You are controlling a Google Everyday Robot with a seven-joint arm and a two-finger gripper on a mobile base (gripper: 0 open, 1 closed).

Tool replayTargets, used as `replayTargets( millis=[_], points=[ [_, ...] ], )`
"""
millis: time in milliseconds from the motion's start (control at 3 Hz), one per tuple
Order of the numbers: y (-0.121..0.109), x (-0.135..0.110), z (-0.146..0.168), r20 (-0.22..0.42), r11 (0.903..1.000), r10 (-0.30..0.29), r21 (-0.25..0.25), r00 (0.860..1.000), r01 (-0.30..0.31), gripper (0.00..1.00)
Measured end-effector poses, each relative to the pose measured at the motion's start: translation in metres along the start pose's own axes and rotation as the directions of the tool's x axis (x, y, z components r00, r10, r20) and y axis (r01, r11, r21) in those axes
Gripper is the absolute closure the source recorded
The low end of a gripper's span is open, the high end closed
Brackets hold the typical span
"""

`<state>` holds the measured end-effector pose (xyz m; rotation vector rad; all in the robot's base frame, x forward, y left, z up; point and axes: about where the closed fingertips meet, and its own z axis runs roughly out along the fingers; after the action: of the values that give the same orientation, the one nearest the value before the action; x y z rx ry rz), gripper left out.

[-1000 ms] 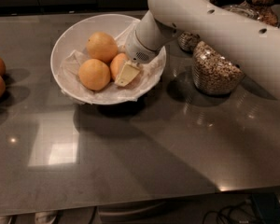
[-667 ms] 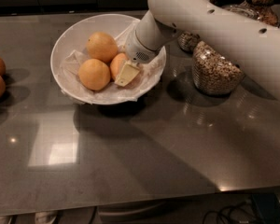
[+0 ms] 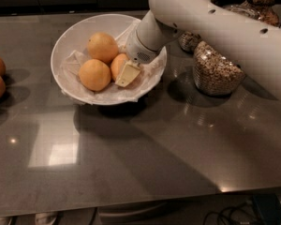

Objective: Pick orange from white bowl

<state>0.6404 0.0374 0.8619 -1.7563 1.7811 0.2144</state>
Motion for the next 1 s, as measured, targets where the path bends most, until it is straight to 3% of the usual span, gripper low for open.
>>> replayTargets(
  millis=[667, 1000],
  points=[
    [0.004, -0.003, -0.008, 0.037, 1.0000, 0.007, -0.004, 0.999, -0.007, 1.00],
    [0.006, -0.018, -0.044, 0.111, 0.9993, -0.009, 0.037, 0.994, 0.005, 1.00]
  ],
)
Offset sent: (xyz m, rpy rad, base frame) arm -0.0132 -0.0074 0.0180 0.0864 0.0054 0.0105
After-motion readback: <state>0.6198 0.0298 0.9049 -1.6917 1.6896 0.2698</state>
